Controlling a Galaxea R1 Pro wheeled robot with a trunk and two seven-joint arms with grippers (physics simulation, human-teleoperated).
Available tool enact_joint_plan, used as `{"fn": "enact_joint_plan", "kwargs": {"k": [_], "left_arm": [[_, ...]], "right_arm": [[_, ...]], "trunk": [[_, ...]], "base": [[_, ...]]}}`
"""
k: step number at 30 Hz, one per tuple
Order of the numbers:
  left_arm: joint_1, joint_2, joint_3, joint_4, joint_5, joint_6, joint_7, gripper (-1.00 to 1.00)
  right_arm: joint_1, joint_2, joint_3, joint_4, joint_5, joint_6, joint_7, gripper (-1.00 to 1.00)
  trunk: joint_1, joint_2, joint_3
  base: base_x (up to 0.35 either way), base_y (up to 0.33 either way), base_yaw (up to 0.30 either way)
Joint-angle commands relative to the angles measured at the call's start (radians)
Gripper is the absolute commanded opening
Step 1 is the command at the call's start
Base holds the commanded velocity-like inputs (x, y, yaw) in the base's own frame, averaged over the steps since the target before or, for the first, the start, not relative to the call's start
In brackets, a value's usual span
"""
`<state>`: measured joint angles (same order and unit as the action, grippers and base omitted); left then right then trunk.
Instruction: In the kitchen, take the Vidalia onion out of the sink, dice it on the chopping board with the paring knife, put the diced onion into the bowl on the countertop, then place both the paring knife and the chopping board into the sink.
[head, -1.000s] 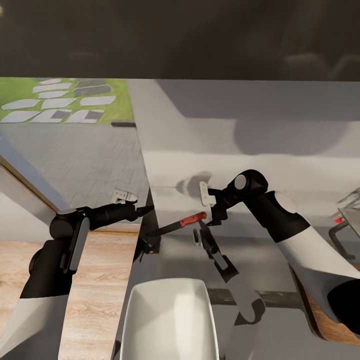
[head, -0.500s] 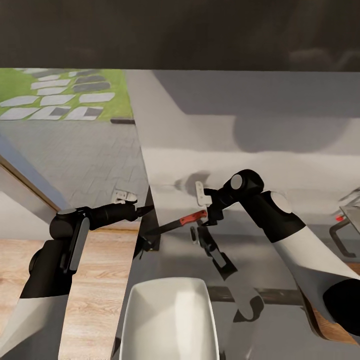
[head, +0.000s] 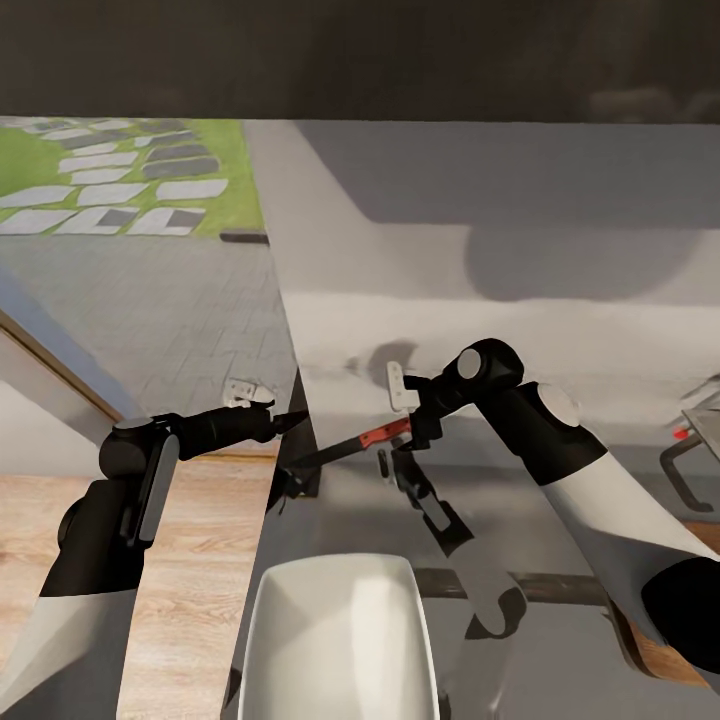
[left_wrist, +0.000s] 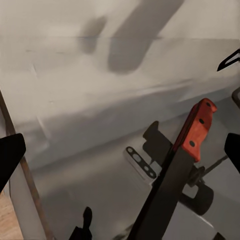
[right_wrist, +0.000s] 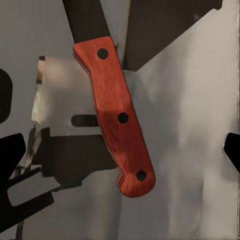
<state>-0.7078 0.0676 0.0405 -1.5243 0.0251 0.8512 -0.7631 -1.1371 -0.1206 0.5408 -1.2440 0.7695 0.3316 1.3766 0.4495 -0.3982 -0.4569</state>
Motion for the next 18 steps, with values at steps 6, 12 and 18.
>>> {"fn": "enact_joint_plan", "kwargs": {"k": [6,12,18], "left_arm": [[-0.001,0.0,0.001,0.0,0.003,0.008,-0.002,1.0],[-0.001,0.0,0.003,-0.001,0.003,0.008,-0.004,1.0],[-0.001,0.005,0.045,-0.011,0.003,0.009,-0.019,1.0]], "right_arm": [[-0.001,-0.001,0.001,-0.002,0.002,0.01,-0.031,1.0],[-0.001,-0.001,0.001,-0.001,0.002,0.01,-0.041,1.0],[-0.001,-0.001,0.001,-0.001,0.002,0.01,-0.042,1.0]], "trunk": [[0.001,-0.002,-0.009],[0.001,-0.002,-0.016],[0.001,-0.002,-0.023]], "base": [[0.0,0.0,0.0],[0.0,0.0,0.0],[0.0,0.0,0.0]]}}
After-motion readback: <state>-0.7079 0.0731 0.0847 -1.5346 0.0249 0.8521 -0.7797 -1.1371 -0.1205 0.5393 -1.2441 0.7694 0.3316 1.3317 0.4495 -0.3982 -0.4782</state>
